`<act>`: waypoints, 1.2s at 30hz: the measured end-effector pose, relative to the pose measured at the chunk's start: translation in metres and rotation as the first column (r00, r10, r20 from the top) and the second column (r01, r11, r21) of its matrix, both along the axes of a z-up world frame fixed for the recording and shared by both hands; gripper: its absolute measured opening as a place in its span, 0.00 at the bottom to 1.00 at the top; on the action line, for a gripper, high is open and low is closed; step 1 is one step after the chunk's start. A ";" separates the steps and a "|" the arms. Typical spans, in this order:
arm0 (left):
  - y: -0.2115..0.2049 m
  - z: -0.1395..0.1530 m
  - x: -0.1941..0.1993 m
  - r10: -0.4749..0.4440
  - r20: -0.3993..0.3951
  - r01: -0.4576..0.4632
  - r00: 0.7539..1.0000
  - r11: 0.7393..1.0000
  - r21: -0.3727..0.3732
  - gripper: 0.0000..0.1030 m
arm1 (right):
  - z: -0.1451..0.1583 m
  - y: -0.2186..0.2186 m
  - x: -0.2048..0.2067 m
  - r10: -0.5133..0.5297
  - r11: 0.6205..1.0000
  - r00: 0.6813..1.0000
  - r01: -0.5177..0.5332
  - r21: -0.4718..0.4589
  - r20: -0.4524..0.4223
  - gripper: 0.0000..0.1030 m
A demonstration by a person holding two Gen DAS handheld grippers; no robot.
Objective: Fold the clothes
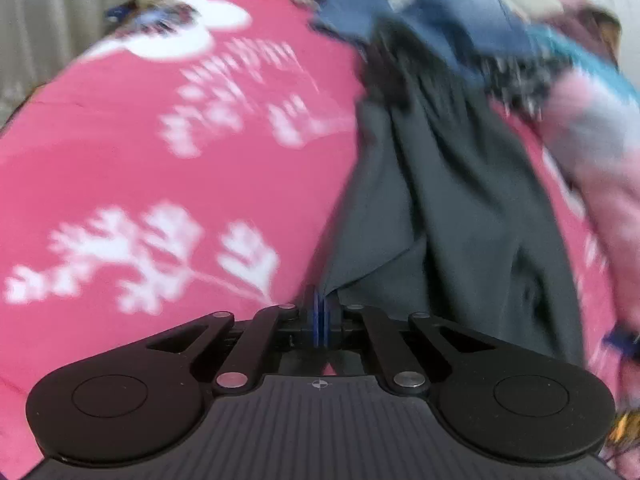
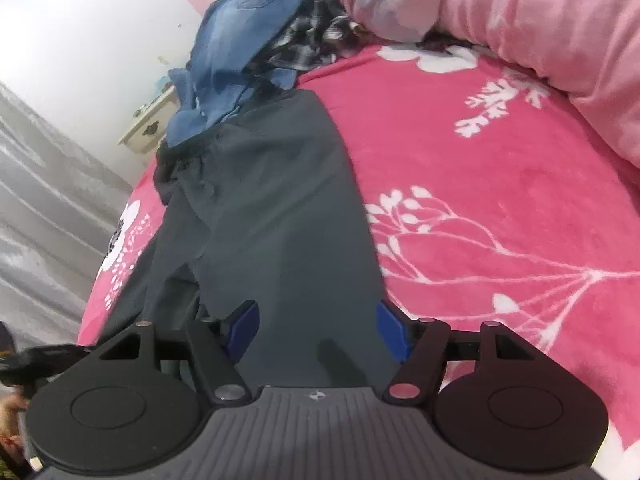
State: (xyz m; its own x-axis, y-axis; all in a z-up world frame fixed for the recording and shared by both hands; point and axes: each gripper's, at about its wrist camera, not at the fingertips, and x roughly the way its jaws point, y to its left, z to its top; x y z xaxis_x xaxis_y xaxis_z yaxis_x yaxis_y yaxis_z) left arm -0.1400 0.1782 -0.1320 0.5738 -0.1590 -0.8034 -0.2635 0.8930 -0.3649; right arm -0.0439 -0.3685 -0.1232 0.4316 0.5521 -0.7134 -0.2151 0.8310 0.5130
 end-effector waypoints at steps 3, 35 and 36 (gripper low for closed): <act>0.039 0.028 0.000 0.107 0.029 -0.108 0.994 0.993 0.037 0.00 | 0.000 -0.003 0.000 -0.010 1.000 1.000 0.010 0.005 0.003 0.66; -0.191 -0.023 0.049 -0.628 -0.024 0.603 0.778 0.757 -0.252 0.51 | -0.027 -0.001 0.002 -0.014 0.993 0.984 0.035 0.114 -0.177 0.66; -0.202 -0.030 0.051 -0.649 -0.036 0.621 0.760 0.742 -0.254 0.51 | -0.028 -0.003 0.002 -0.021 0.992 0.983 0.044 0.122 -0.183 0.66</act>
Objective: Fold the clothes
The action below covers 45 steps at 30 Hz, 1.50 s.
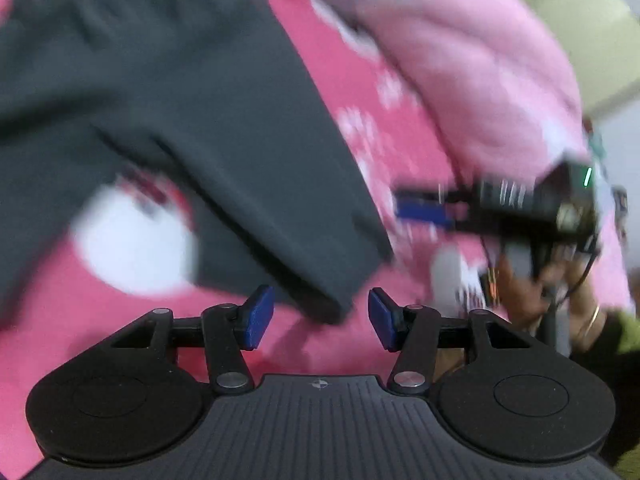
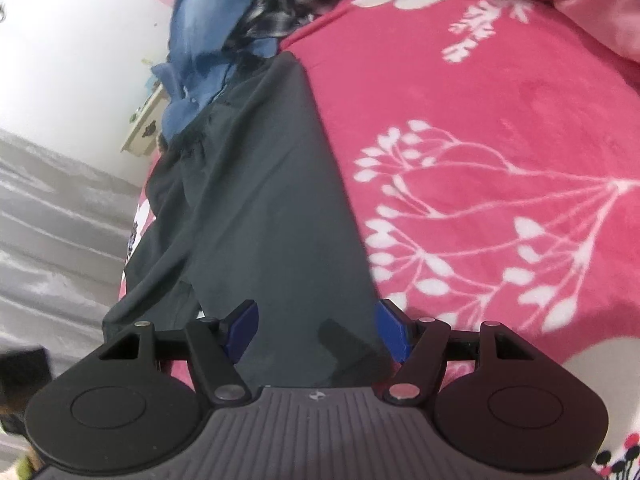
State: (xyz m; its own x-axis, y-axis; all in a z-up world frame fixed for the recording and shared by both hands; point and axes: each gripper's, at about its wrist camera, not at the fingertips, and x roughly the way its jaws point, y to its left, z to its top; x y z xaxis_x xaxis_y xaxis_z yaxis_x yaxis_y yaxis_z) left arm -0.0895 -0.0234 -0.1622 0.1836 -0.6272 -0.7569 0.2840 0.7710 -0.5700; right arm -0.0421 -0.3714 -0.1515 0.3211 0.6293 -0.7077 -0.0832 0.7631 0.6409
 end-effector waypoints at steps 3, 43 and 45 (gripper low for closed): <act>-0.018 -0.015 0.005 -0.026 -0.012 0.026 1.000 0.999 0.028 0.51 | -0.002 -0.006 0.002 -0.013 1.000 1.000 0.013 0.022 -0.001 0.66; 0.052 0.066 0.059 0.399 -0.223 -0.455 0.889 0.725 -0.517 0.02 | -0.013 0.081 -0.026 0.406 0.873 0.825 -0.222 -0.435 0.394 0.53; 0.055 0.070 0.055 0.402 -0.212 -0.450 0.891 0.711 -0.540 0.02 | -0.027 0.083 -0.014 0.375 0.879 0.860 -0.211 -0.427 0.347 0.18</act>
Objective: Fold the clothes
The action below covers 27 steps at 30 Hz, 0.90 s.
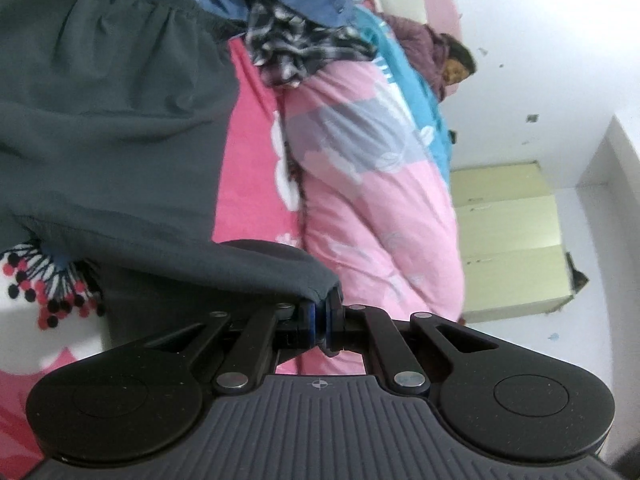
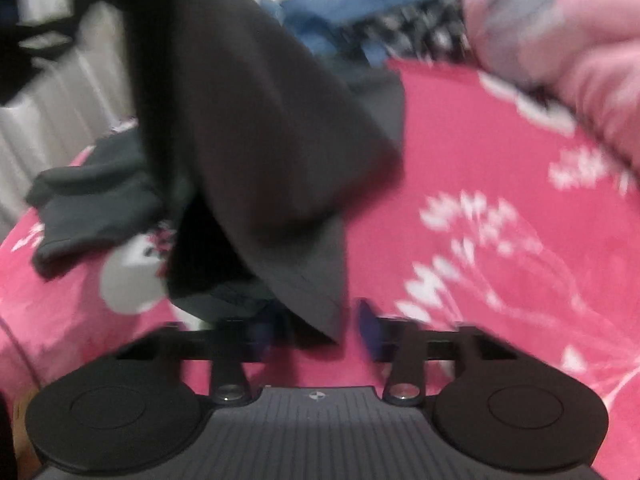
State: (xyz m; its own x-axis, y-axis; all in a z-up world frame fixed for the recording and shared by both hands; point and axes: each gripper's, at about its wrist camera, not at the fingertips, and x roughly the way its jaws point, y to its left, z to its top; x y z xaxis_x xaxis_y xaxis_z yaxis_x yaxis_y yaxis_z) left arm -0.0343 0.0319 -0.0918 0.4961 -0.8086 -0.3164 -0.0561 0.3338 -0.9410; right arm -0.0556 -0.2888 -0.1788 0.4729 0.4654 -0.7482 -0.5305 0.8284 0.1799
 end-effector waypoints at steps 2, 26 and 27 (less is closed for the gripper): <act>0.007 0.006 -0.007 0.013 0.026 -0.013 1.000 1.000 -0.015 0.02 | 0.011 -0.007 0.006 -0.014 0.999 0.998 0.017 -0.046 0.062 0.01; -0.052 -0.119 -0.086 -0.408 -0.363 0.512 0.838 0.818 0.263 0.01 | 0.007 -0.096 0.018 0.132 0.725 0.979 0.012 -0.689 0.156 0.02; -0.052 -0.118 -0.087 -0.411 -0.358 0.513 0.839 0.816 0.265 0.02 | 0.008 -0.098 0.015 0.131 0.719 0.980 0.010 -0.695 0.150 0.04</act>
